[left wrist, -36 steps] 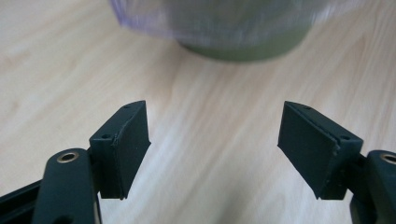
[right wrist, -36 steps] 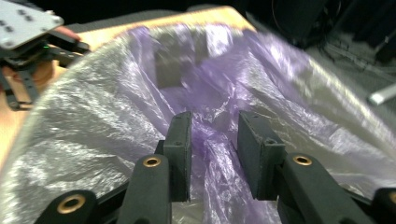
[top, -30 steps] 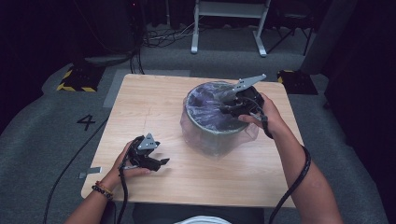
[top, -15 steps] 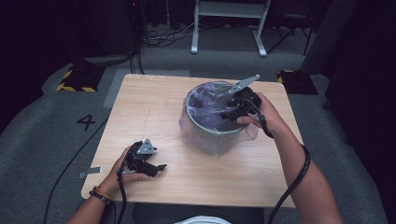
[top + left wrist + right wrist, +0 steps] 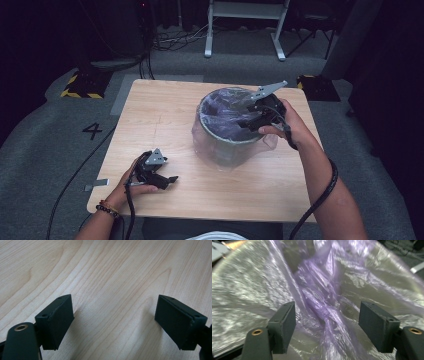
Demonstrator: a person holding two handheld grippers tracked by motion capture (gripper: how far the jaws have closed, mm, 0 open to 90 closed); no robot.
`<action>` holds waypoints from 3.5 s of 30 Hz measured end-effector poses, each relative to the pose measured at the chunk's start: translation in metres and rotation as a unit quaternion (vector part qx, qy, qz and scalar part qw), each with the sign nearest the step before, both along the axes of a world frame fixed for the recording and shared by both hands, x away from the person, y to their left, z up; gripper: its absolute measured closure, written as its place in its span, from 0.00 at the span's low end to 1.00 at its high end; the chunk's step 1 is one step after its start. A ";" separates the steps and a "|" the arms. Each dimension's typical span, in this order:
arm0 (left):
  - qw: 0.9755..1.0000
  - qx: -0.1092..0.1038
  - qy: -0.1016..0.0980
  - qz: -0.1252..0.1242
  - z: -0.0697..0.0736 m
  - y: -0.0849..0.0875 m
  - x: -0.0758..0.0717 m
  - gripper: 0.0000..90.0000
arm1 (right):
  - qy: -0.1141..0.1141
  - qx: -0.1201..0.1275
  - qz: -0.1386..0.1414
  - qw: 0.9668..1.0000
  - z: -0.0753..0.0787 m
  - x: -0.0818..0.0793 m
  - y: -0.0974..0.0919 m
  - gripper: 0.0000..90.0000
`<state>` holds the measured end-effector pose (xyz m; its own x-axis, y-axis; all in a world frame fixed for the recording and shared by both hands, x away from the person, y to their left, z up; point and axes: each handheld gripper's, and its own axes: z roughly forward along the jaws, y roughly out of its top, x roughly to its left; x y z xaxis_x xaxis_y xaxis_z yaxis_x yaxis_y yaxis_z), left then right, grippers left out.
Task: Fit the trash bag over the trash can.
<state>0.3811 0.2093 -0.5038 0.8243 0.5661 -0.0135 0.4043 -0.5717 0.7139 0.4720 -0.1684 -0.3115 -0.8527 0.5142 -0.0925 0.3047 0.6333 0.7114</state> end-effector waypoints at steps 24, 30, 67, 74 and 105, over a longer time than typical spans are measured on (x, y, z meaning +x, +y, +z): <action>1.000 0.000 0.000 0.000 0.000 0.000 0.000 0.17 | 0.036 -0.060 -0.006 0.998 -0.011 0.021 0.023 0.34; 1.000 0.000 0.000 0.000 0.000 0.000 0.000 0.17 | 0.051 -0.095 -0.002 0.994 -0.015 0.023 0.027 0.34; 1.000 0.000 0.000 0.000 0.000 0.000 0.000 0.17 | -0.004 0.005 0.000 1.000 0.020 -0.012 -0.017 0.29; 1.000 0.000 0.000 0.000 0.000 0.000 0.000 0.17 | -0.015 0.021 0.004 1.000 0.022 -0.023 -0.033 0.28; 1.000 0.000 0.000 0.000 0.000 0.000 0.000 0.17 | -0.030 0.010 -0.011 0.999 -0.001 -0.060 -0.072 0.26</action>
<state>0.3813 0.2092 -0.5038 0.8248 0.5653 -0.0132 0.4038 -0.5725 0.7136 0.4118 -0.2409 -0.3123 -0.8339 0.5358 -0.1326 0.2755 0.6123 0.7411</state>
